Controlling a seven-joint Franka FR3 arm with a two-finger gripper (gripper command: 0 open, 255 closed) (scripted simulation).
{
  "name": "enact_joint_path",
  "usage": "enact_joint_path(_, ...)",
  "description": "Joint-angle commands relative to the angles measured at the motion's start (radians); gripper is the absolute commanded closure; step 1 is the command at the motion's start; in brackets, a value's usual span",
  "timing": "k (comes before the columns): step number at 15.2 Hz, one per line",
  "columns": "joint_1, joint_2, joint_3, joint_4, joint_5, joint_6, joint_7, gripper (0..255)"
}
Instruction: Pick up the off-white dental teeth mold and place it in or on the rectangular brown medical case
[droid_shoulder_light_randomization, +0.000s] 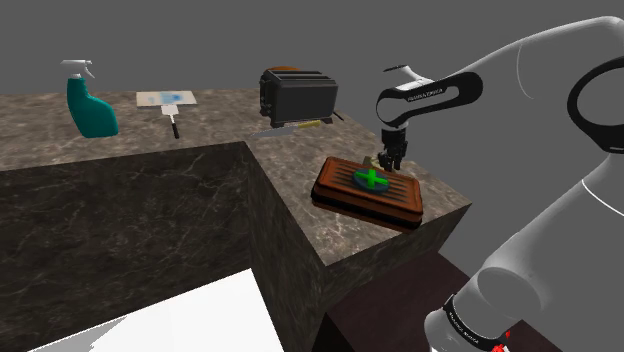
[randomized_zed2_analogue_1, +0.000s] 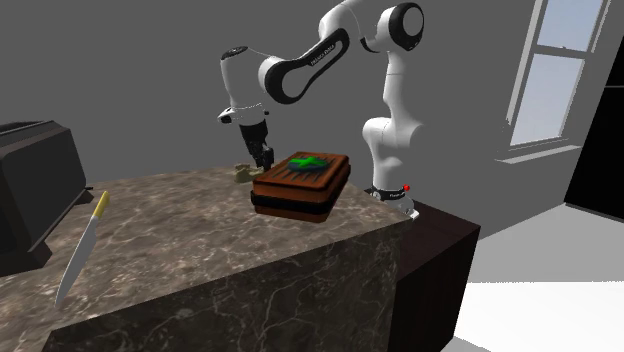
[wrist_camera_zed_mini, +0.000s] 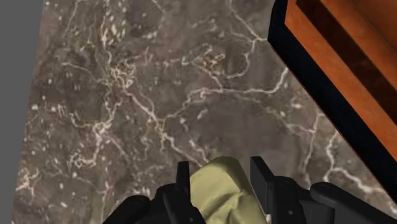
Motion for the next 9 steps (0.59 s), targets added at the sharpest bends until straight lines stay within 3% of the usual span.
enact_joint_path(1, 0.000, 0.003, 0.000, -0.003, 0.001, 0.001, 0.000, 255)
enact_joint_path(9, 0.002, -0.017, 0.002, 0.031, 0.003, -0.052, -0.010, 255)
